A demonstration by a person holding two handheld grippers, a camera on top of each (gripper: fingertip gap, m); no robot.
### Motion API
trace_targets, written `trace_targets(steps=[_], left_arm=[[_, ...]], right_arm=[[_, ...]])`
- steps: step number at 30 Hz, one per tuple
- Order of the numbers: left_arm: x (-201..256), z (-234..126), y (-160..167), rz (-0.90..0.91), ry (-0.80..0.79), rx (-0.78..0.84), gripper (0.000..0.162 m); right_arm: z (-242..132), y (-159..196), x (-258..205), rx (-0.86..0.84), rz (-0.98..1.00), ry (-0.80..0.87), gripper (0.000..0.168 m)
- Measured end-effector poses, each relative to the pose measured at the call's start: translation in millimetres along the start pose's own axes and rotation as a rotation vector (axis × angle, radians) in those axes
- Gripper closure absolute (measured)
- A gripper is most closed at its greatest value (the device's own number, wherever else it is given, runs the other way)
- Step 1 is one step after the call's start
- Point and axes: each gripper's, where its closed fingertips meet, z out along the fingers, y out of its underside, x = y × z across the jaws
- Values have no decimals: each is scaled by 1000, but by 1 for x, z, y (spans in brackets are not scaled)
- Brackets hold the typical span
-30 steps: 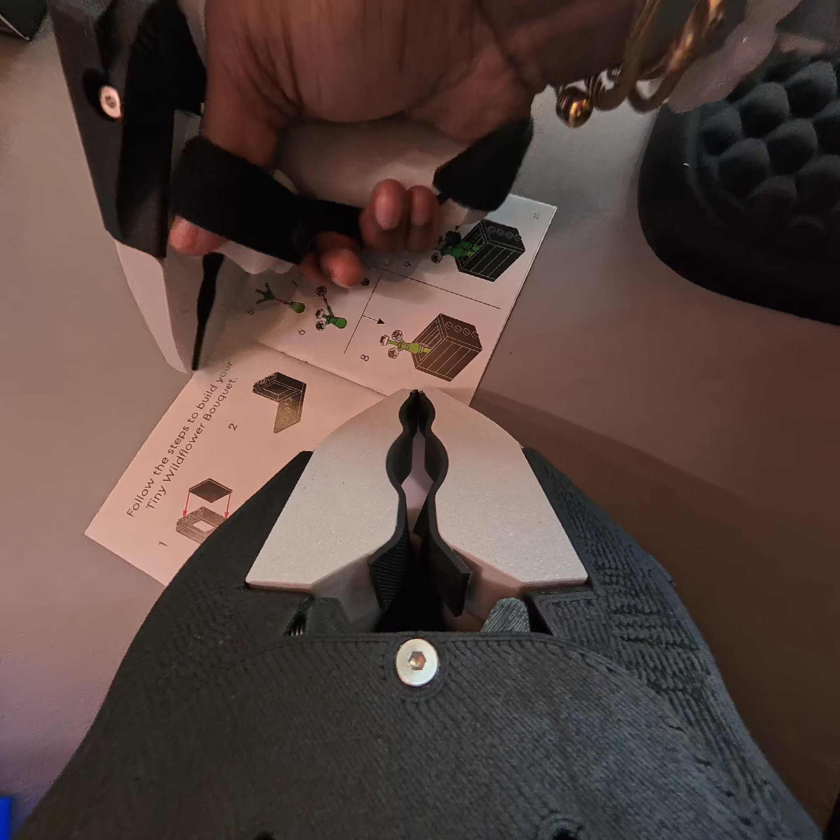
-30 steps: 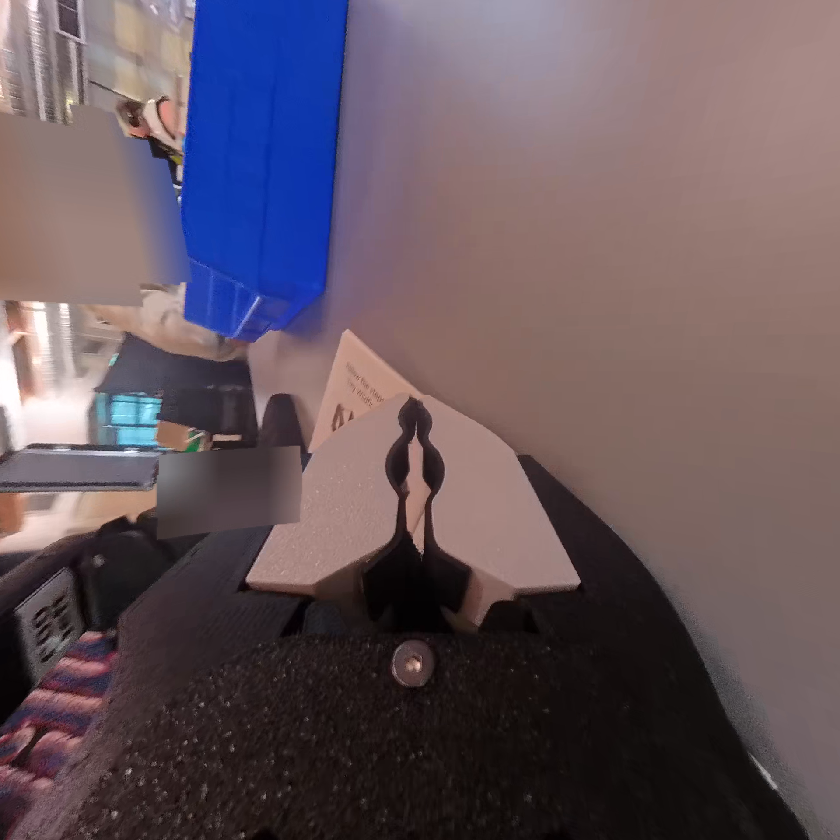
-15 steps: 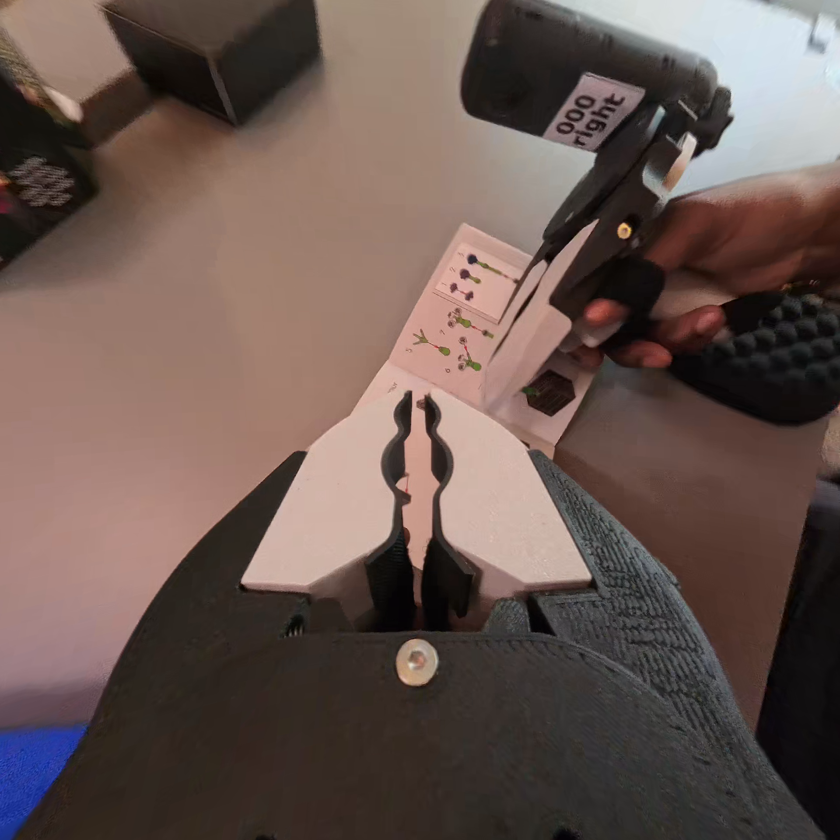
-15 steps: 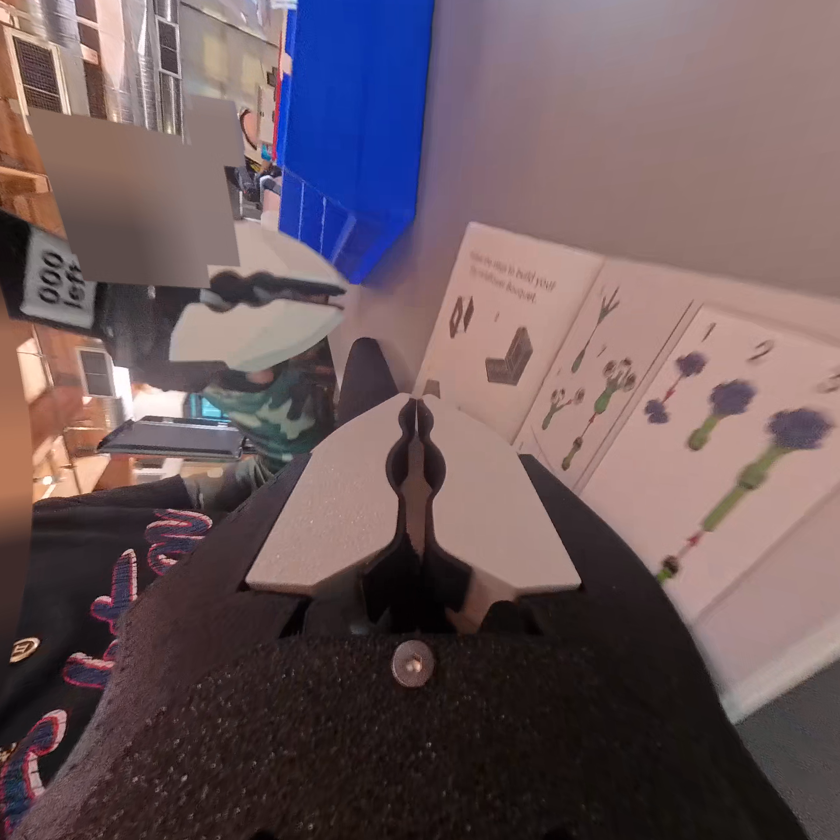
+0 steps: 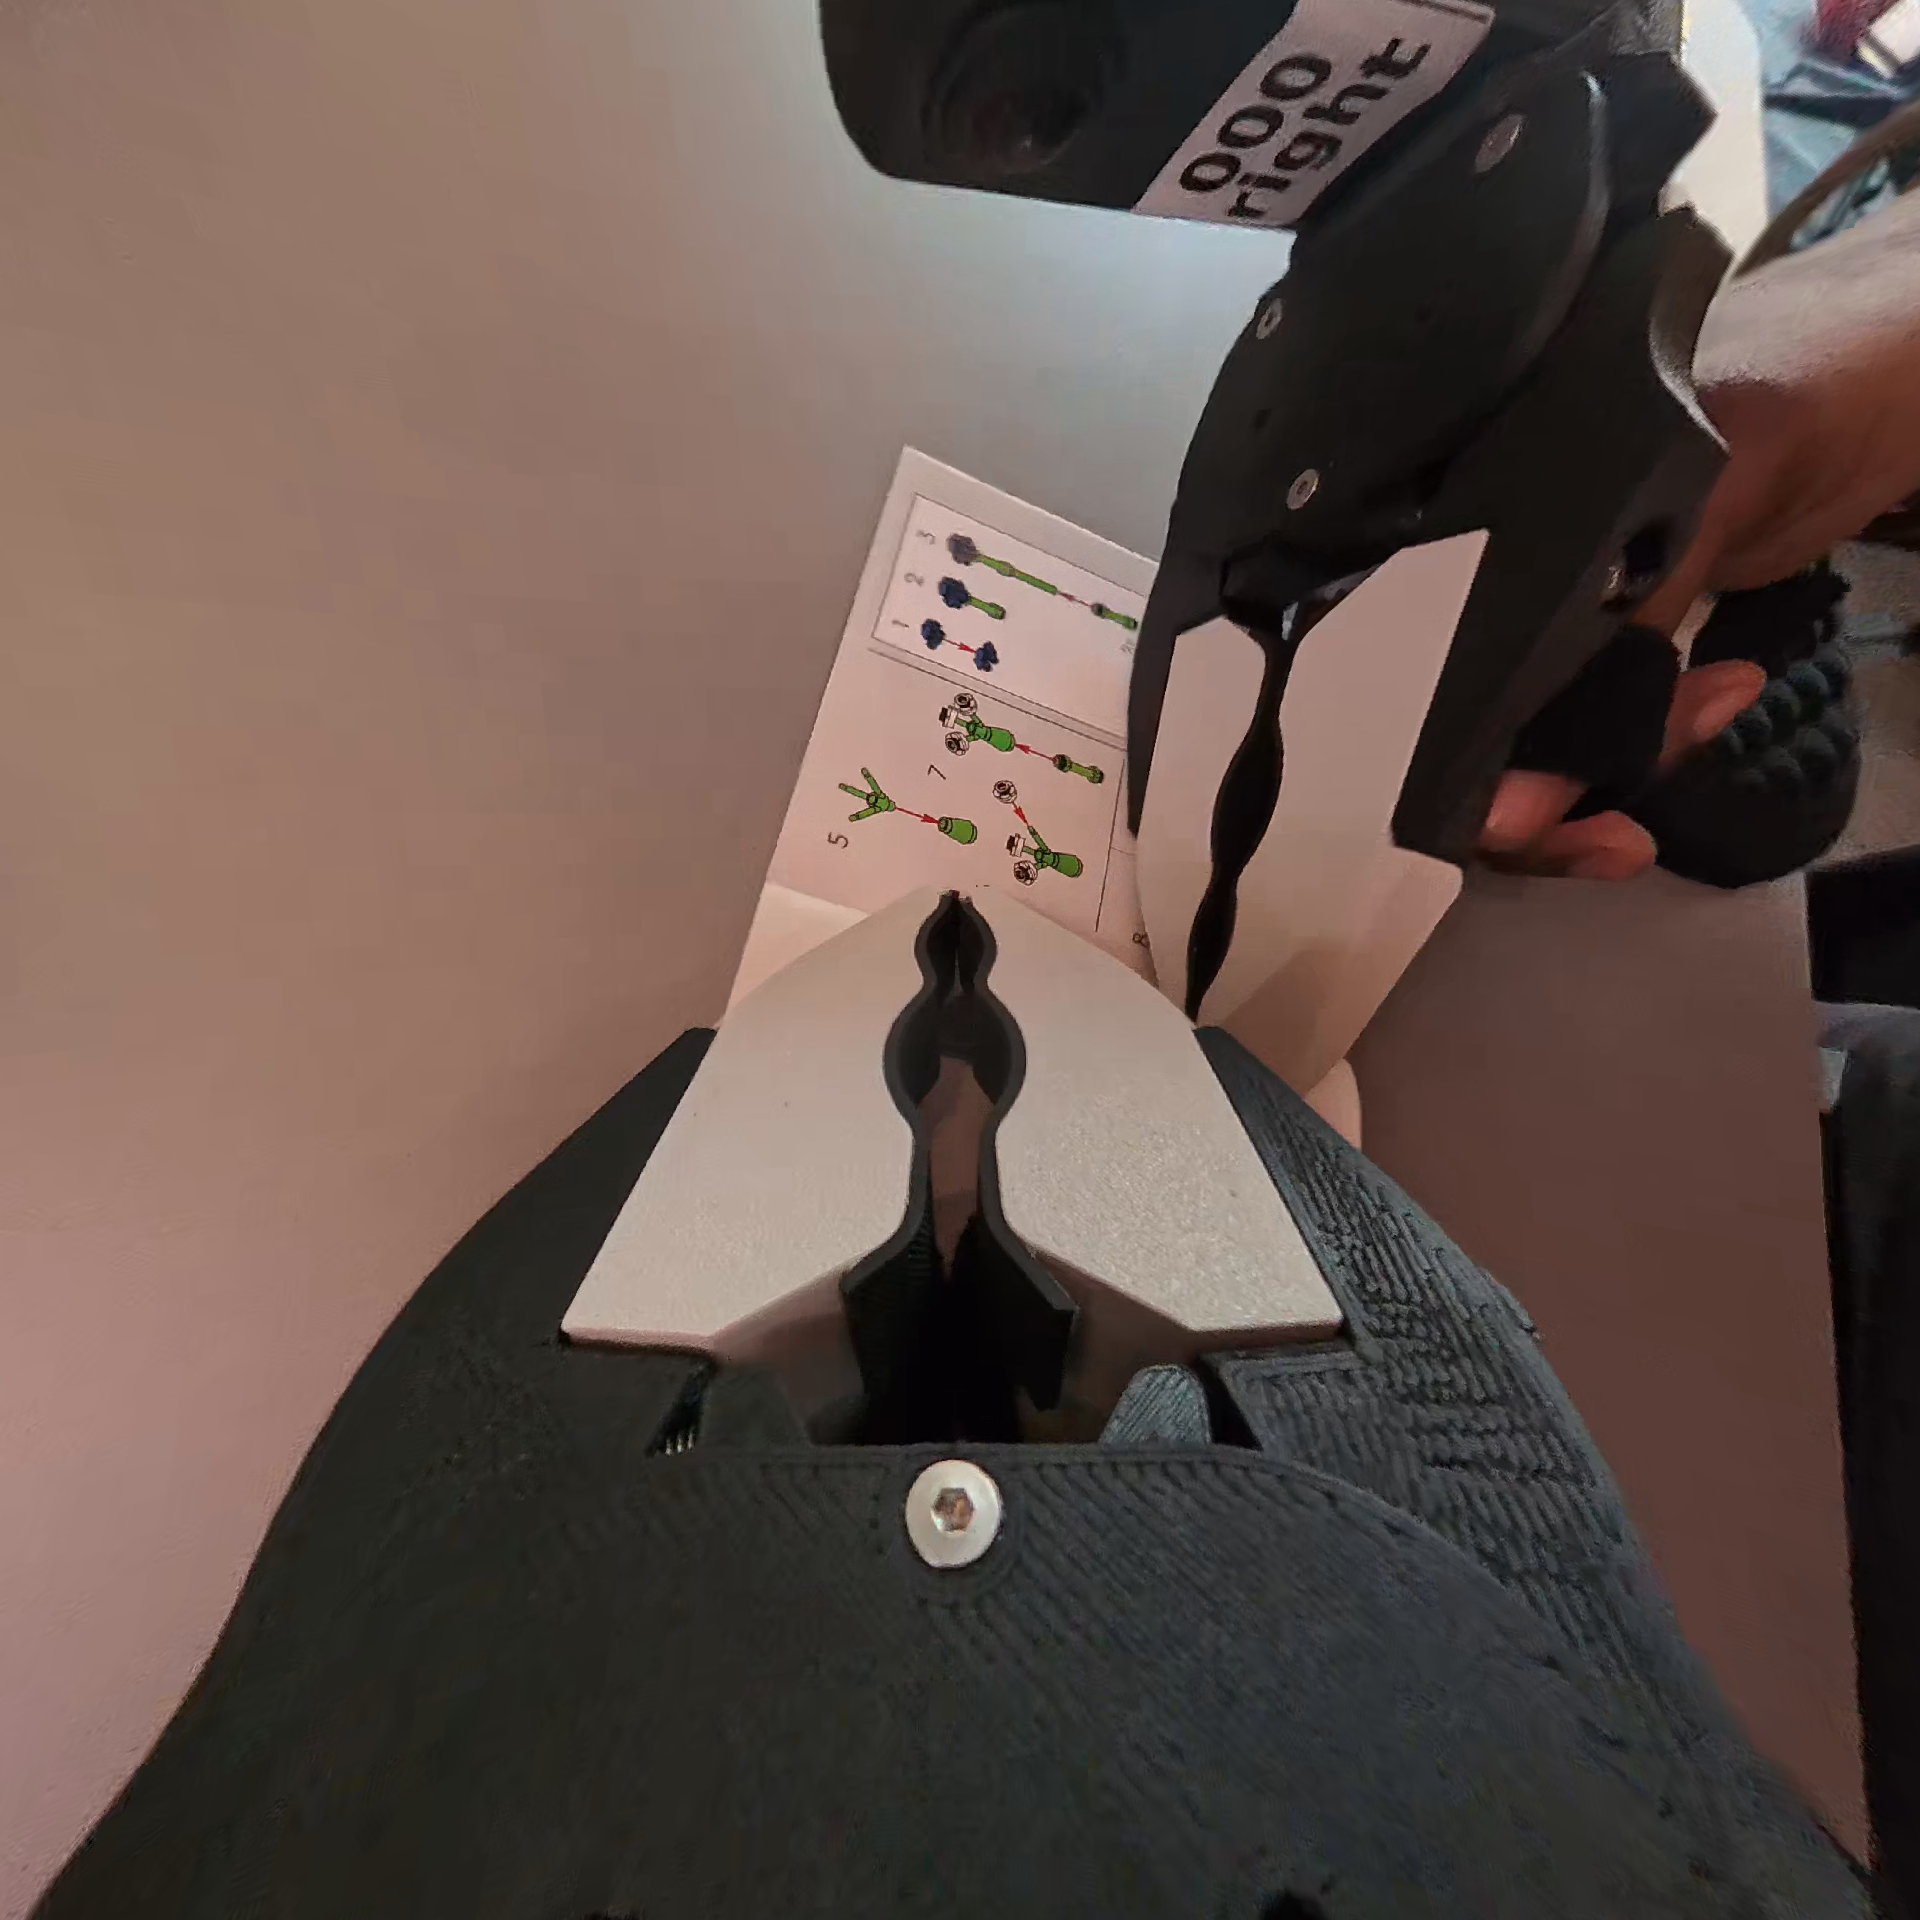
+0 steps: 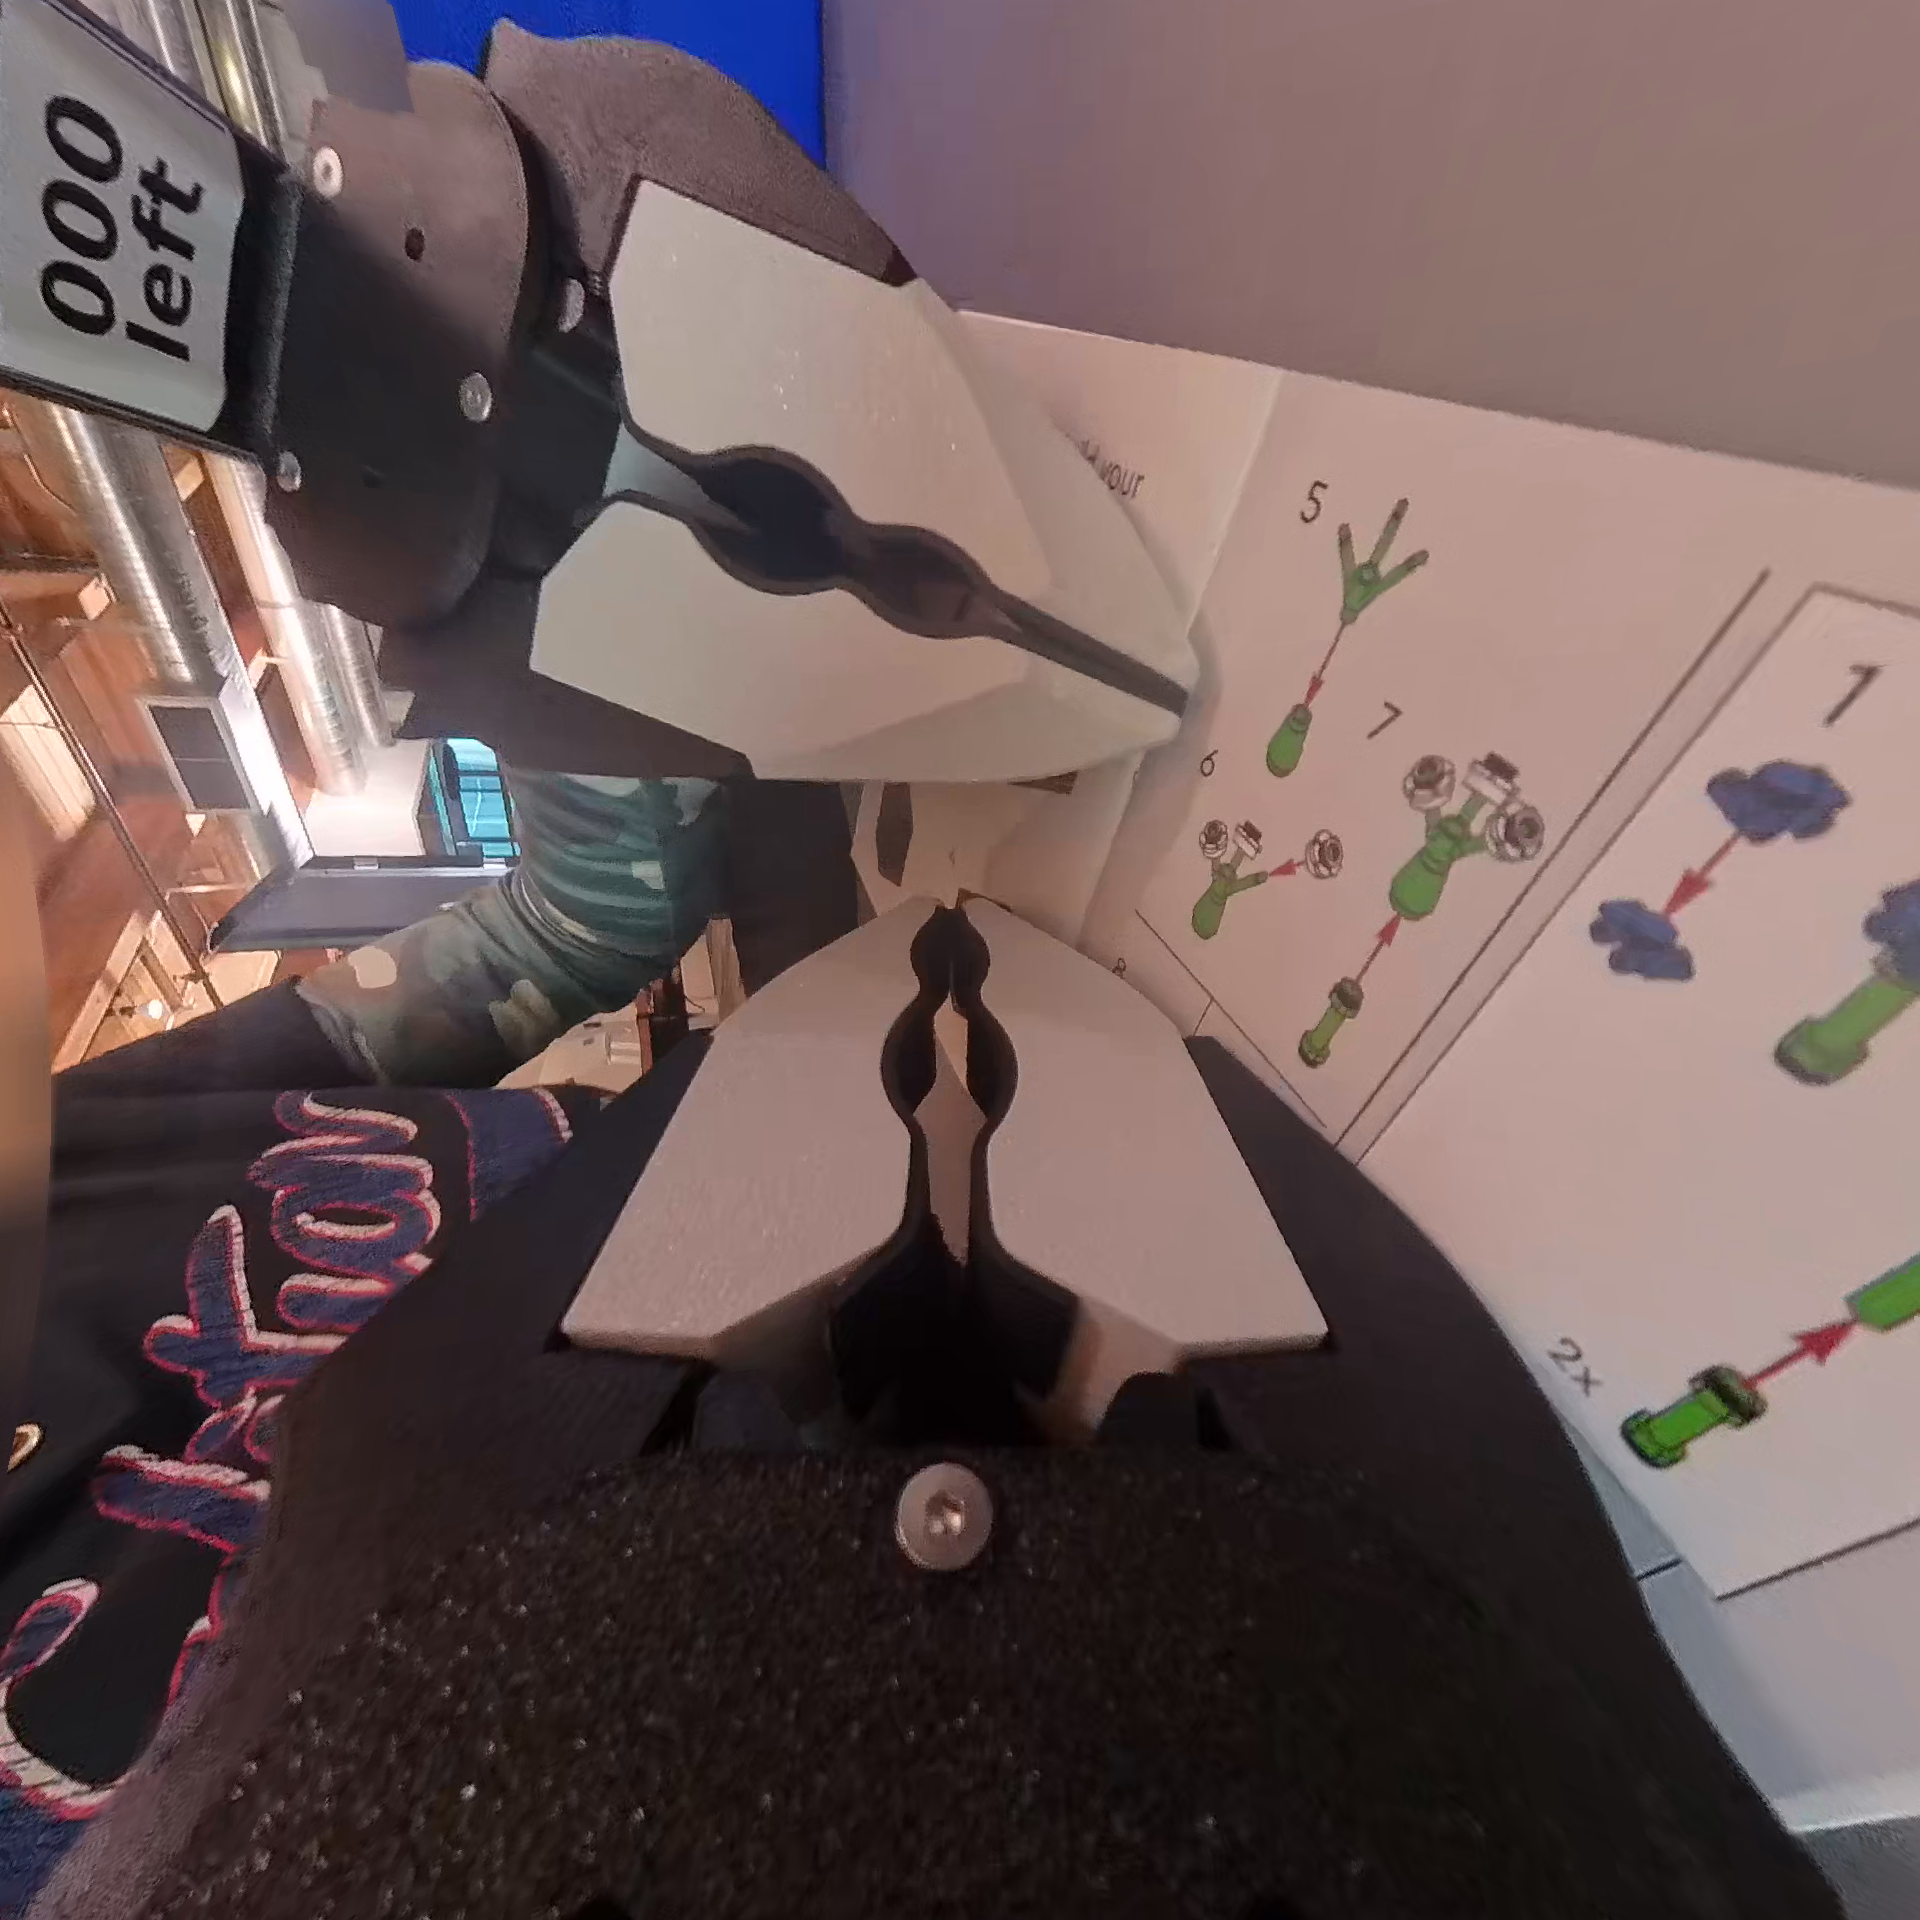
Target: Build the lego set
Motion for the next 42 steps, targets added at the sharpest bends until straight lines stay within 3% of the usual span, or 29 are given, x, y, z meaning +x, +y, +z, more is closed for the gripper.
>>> trace_targets(steps=[7, 10, 15, 18, 19, 21, 22, 25, 27, 28, 34, 38, 42], left_arm=[[6, -1, 5, 28, 21, -12, 162], [6, -1, 5, 42, 18, -14, 162], [6, -2, 5, 58, 22, -19, 161], [5, -2, 5, 74, 20, -20, 161], [5, -2, 5, 85, 16, -21, 161], [5, -2, 5, 106, 22, -24, 162], [5, -2, 4, 118, 28, -26, 162], [-2, -7, 0, 184, -31, -11, 162], [-8, -22, -15, 219, -106, 60, 146], [-7, -33, -25, 229, -129, 107, 145], [5, -115, -62, 247, -365, 393, 128], [22, -153, -48, 254, -497, 503, 128], [32, -164, -19, 204, -554, 514, 128]], right_arm=[[-4, 12, 0, 34, -30, 76, 168], [-2, 47, -5, -114, 33, 38, 168], [-2, 53, -3, -137, -1, 60, 168], [-2, 57, -3, -193, -135, 132, 167], [-2, 57, -11, -202, -215, 109, 159], [-4, 49, -37, -149, -401, 41, 149], [-8, 41, -42, -105, -511, 87, 140], [-30, 7, -22, 30, -876, 475, 110], [-36, -2, -9, 44, -969, 640, 100], [-31, 0, -5, 35, -955, 648, 93], [-28, -16, 25, 118, -810, 876, 91], [-27, -40, 29, 192, -726, 938, 91], [-24, -80, 35, 206, -711, 944, 91]])
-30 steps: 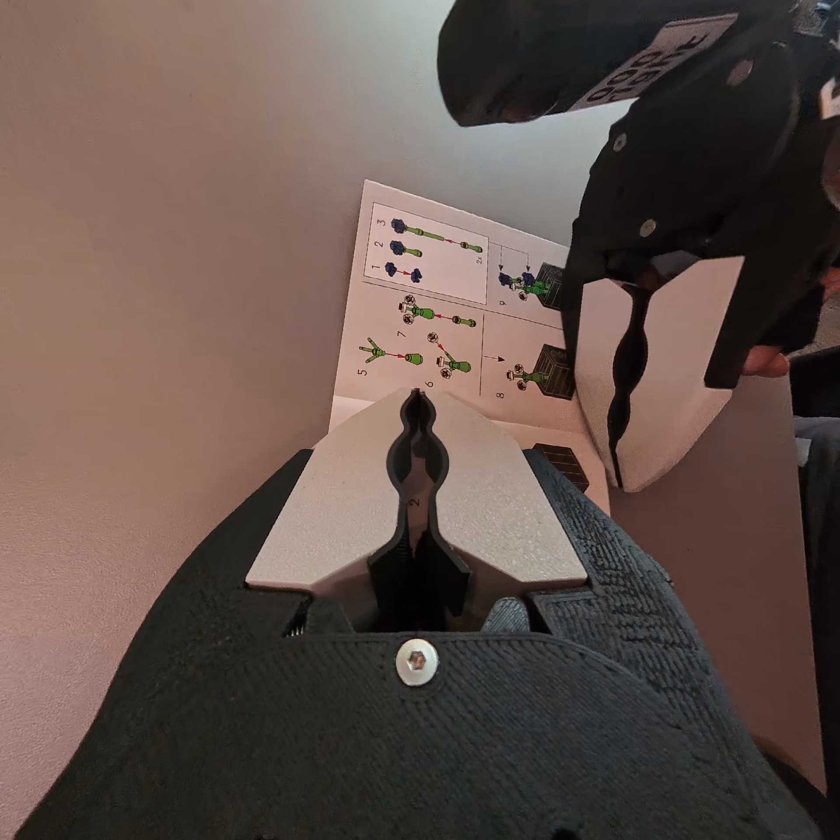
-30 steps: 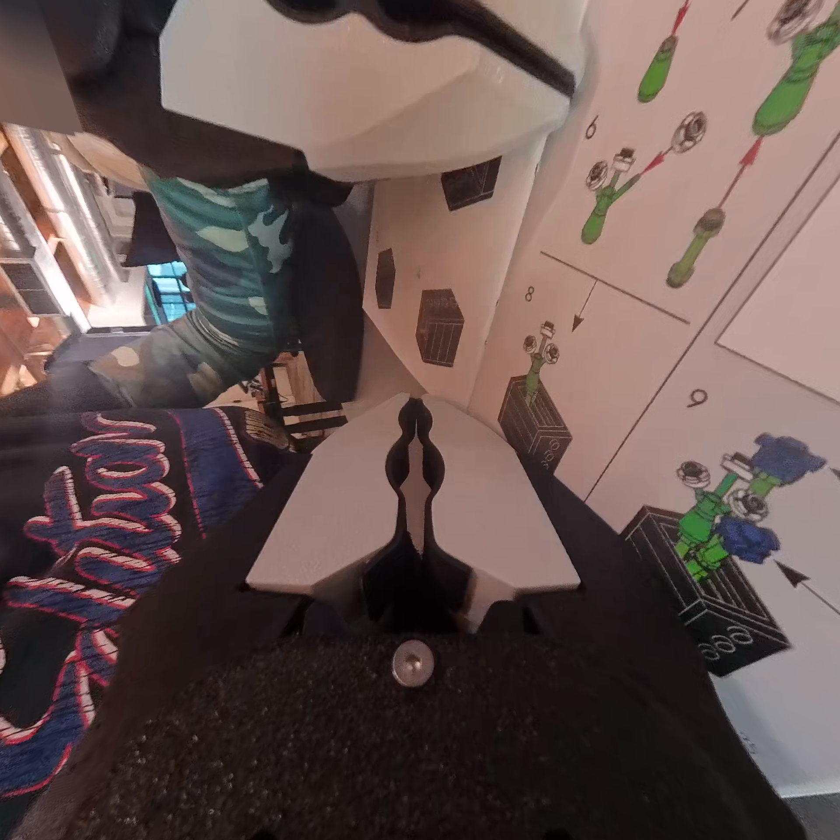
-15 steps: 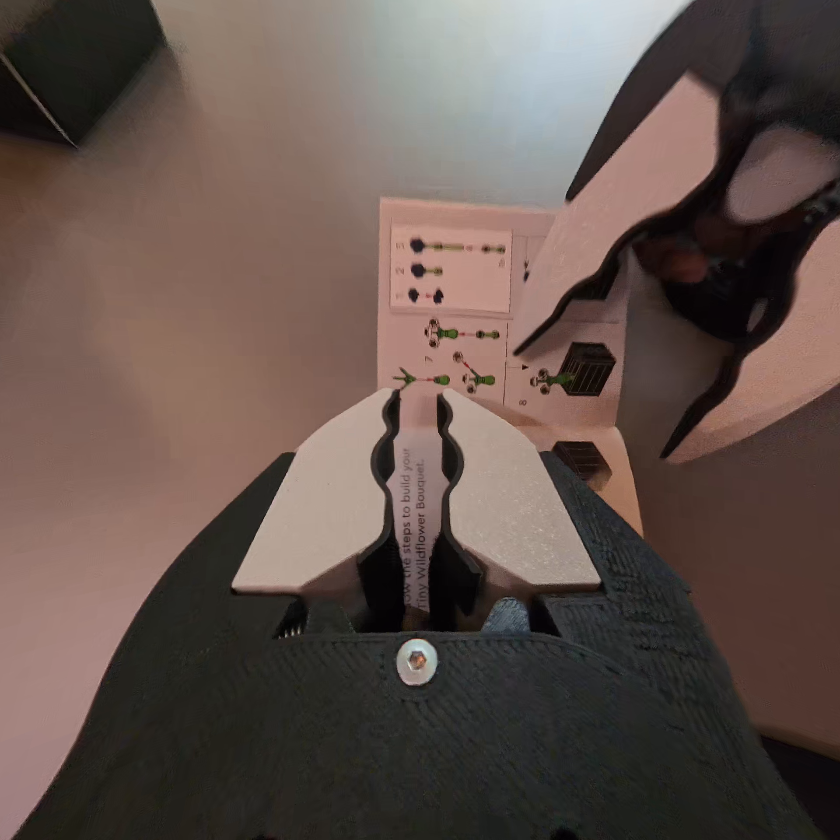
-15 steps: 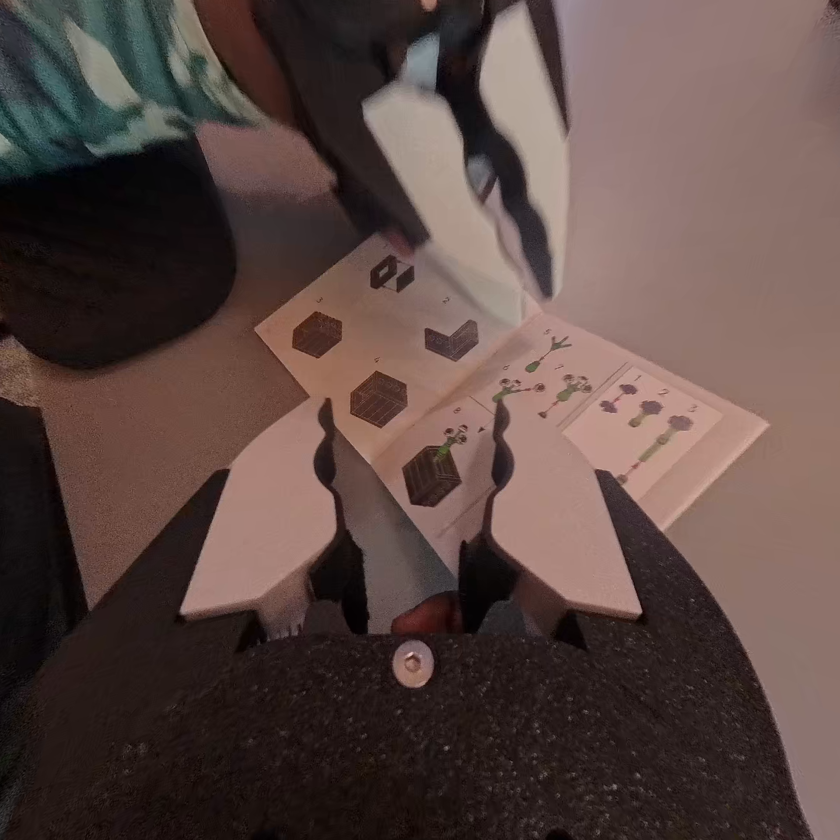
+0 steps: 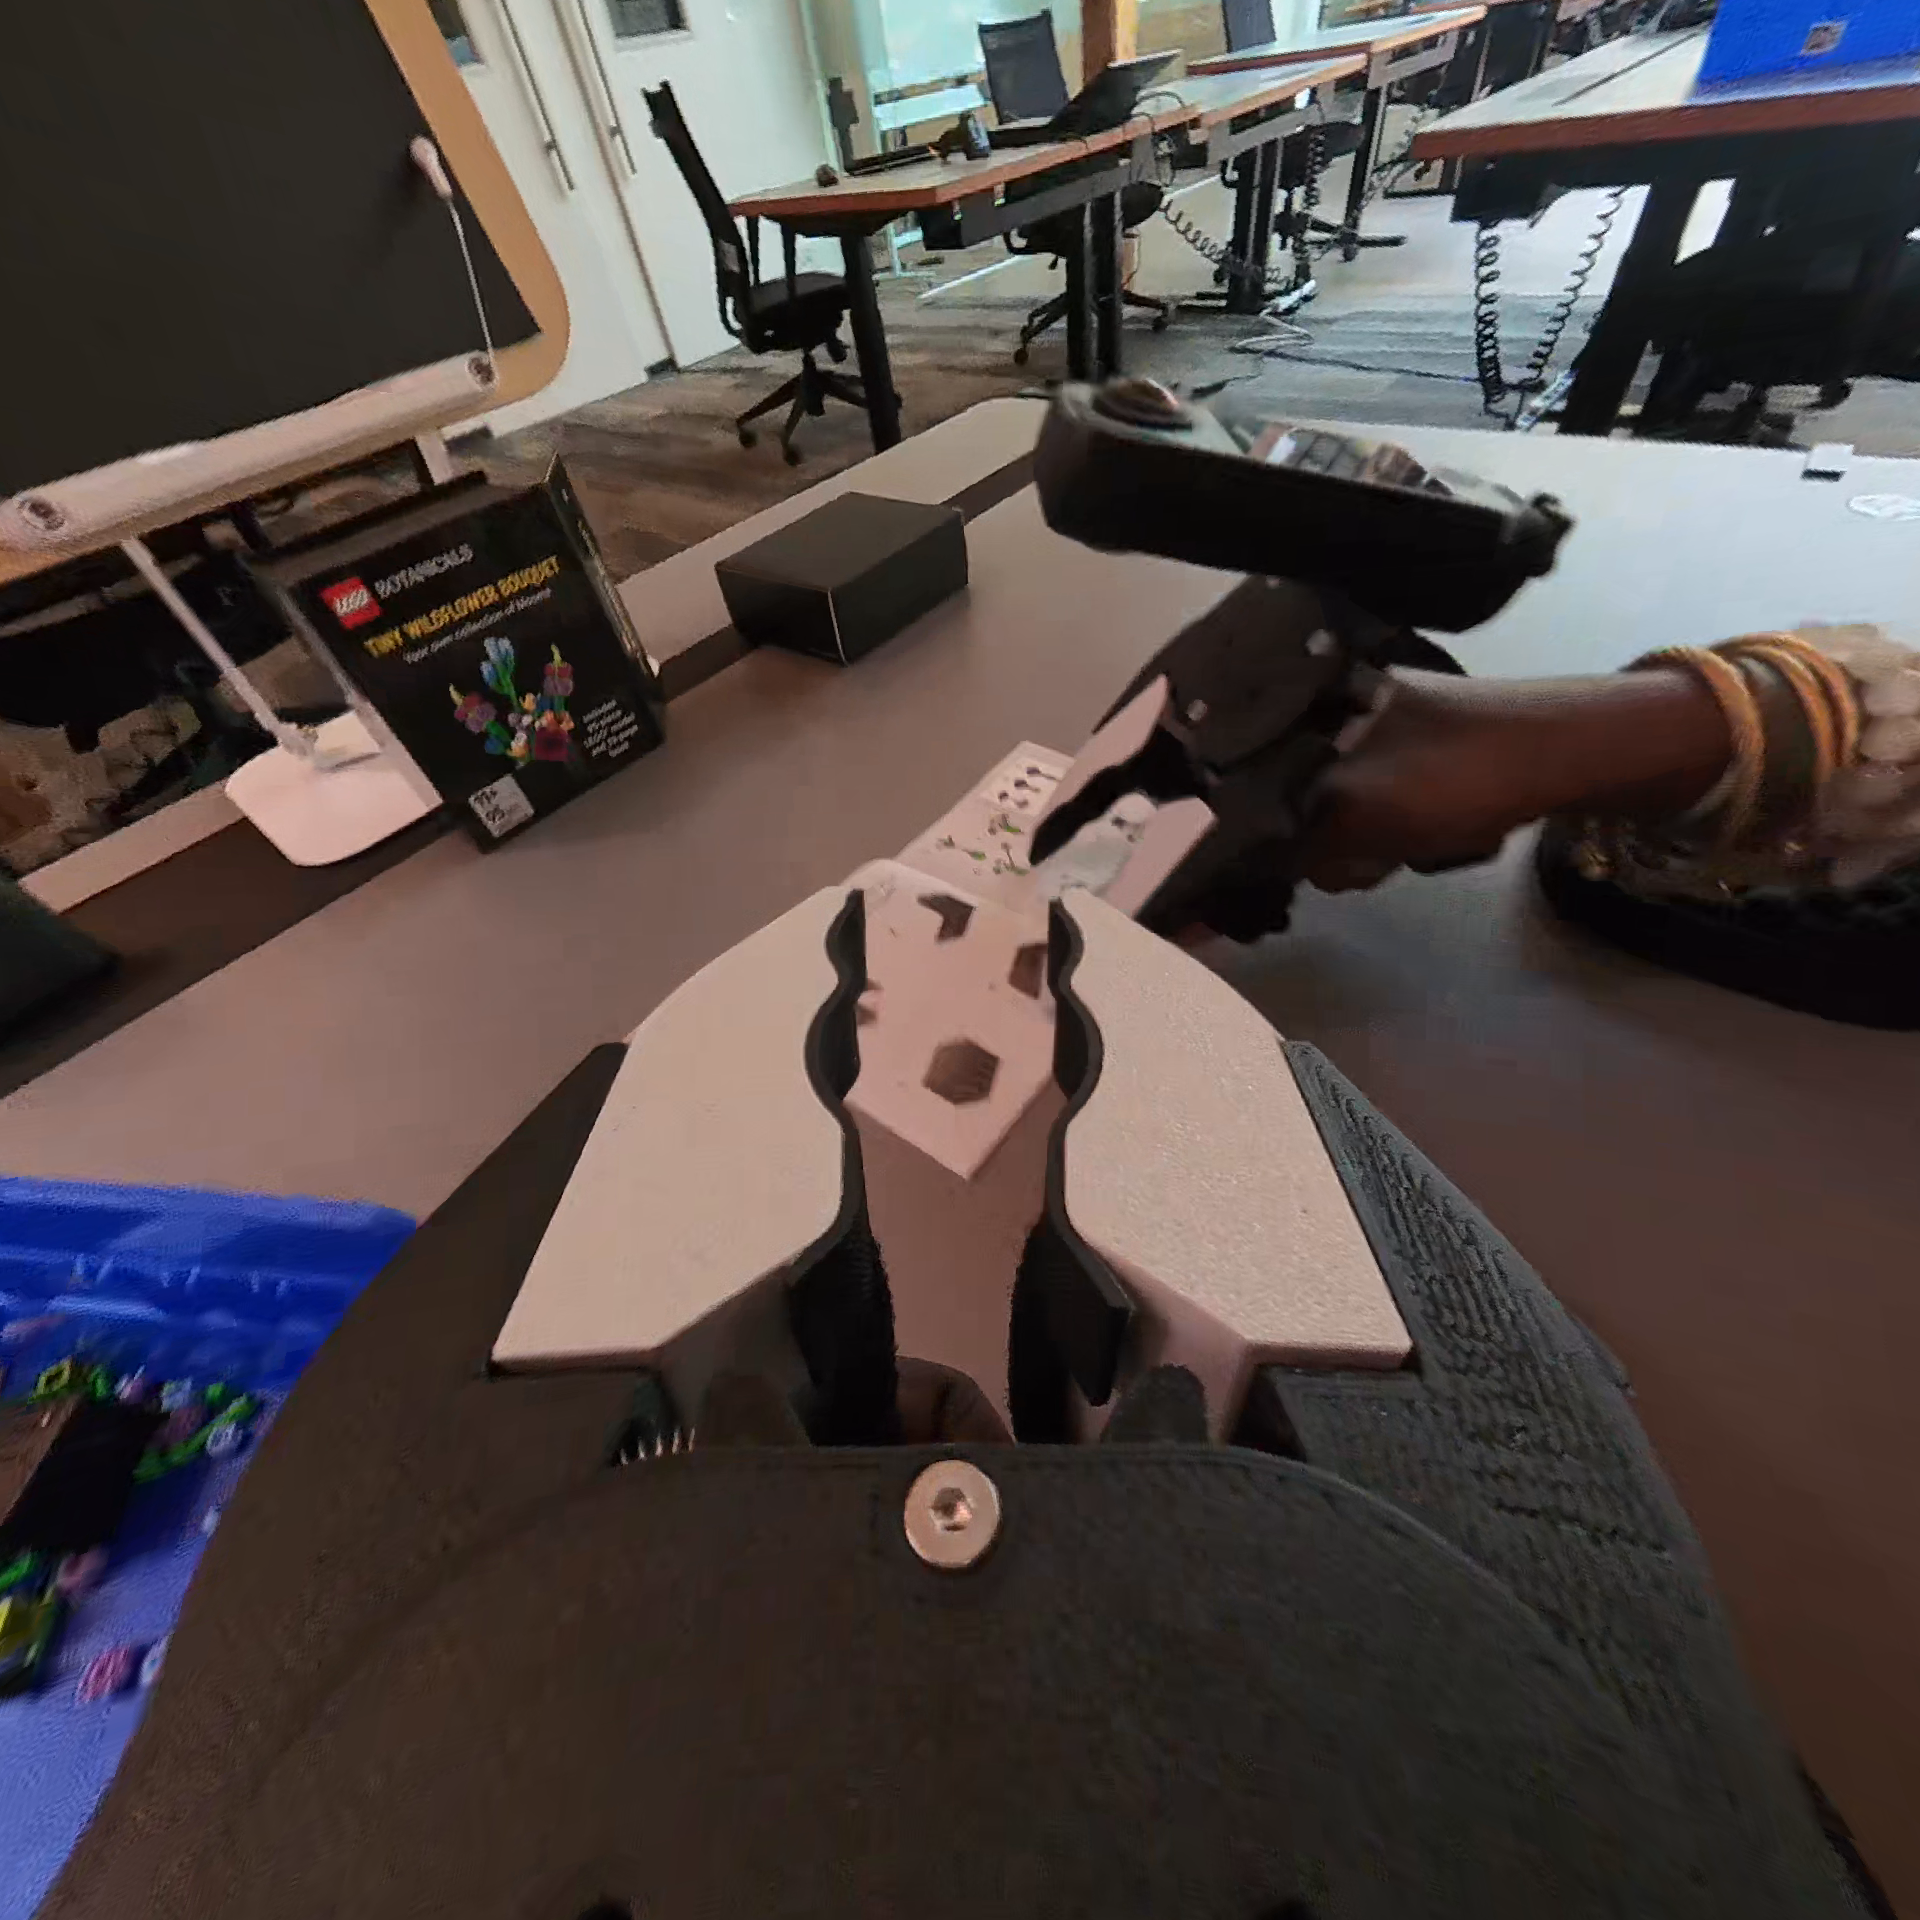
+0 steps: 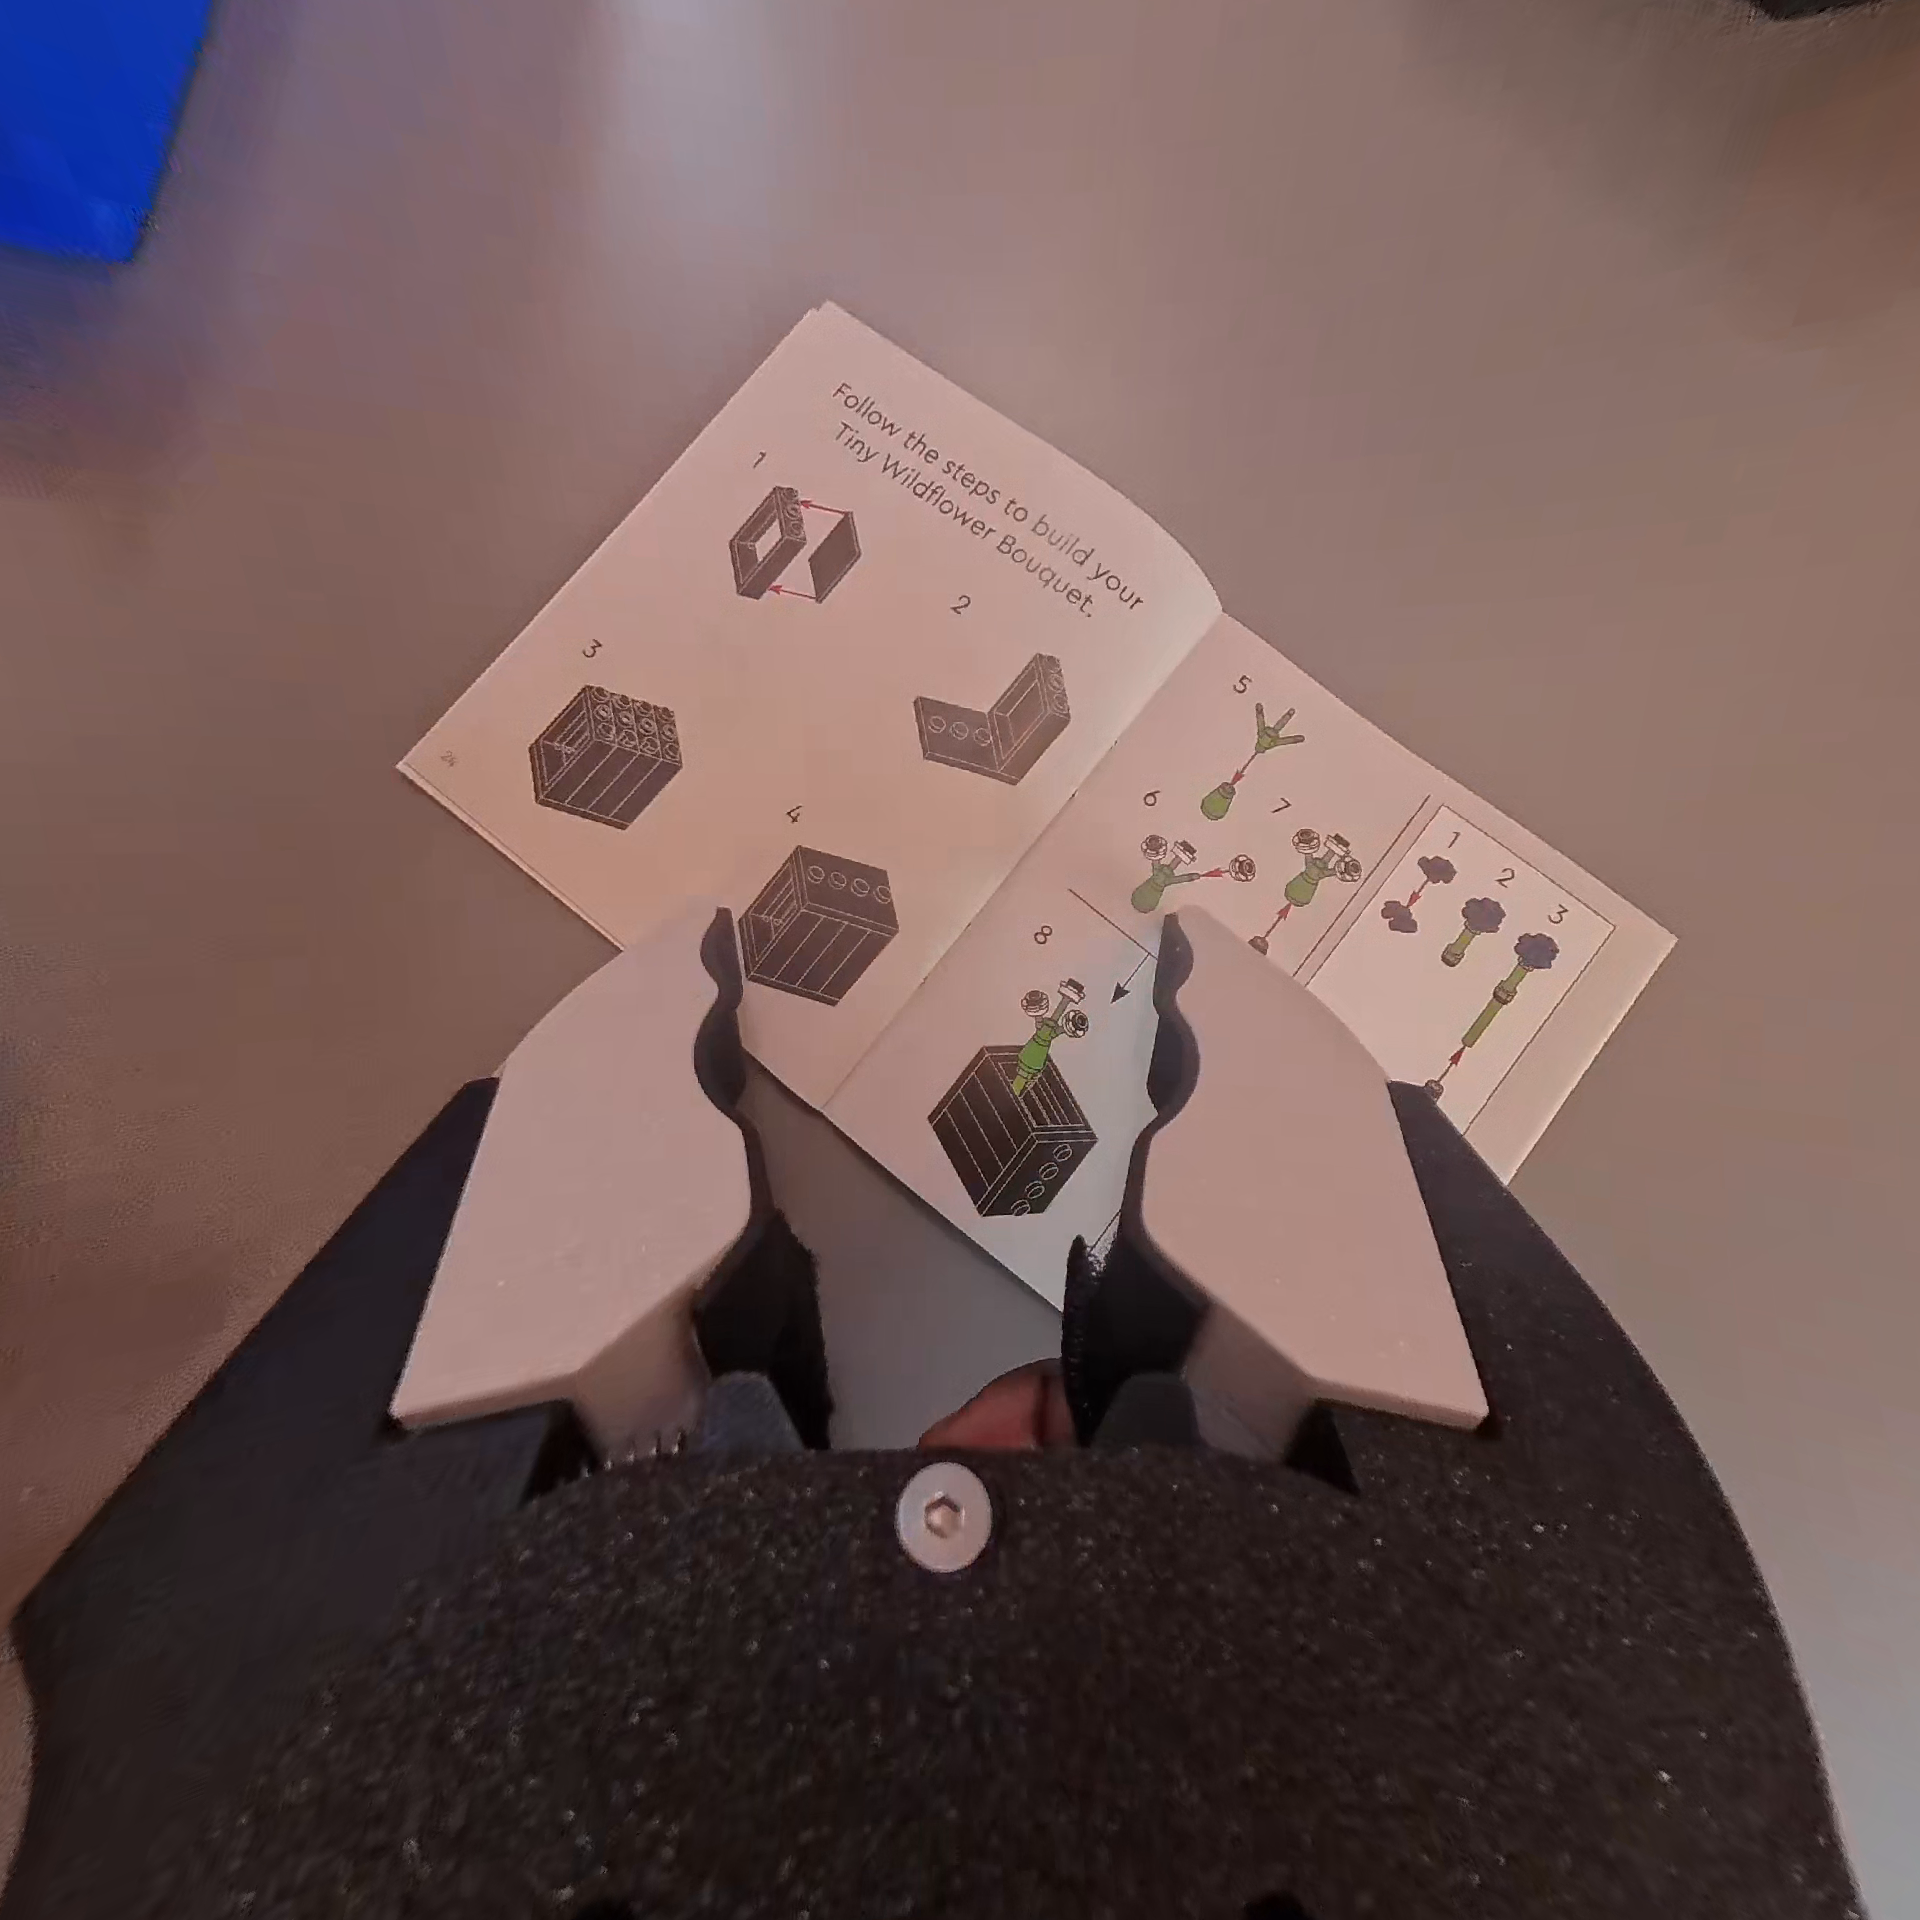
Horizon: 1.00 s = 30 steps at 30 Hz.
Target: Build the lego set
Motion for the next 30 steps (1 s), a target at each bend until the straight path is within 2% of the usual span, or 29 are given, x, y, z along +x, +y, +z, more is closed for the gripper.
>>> trace_targets(steps=[6, 11, 13, 15, 17, 20, 24, 27, 30], left_arm=[[-9, -32, 21, -8, -132, -69, 128], [-40, -51, 41, -54, -285, -151, 127], [-55, -59, 49, -57, -353, -199, 126], [-71, -69, 51, -55, -410, -238, 125], [-86, -81, 48, -46, -442, -266, 121], [-109, -96, 44, 15, -426, -351, 115], [-151, -93, 50, 129, -295, -531, 109], [-187, -73, 71, 91, -174, -653, 109], [-217, -57, 109, 60, -74, -808, 105]], right_arm=[[33, -38, 36, -13, 18, 13, 91], [37, -44, 41, 16, 15, 20, 91], [26, -56, 35, 126, -16, -11, 85], [-7, -83, 30, 347, 14, -47, 86], [-39, -95, 30, 459, 43, -77, 86], [-65, -89, 26, 512, 25, -173, 77], [-73, -71, 27, 610, 51, -260, 74], [-77, -64, 22, 655, 122, -351, 74], [-81, -63, 26, 685, 145, -353, 78]])
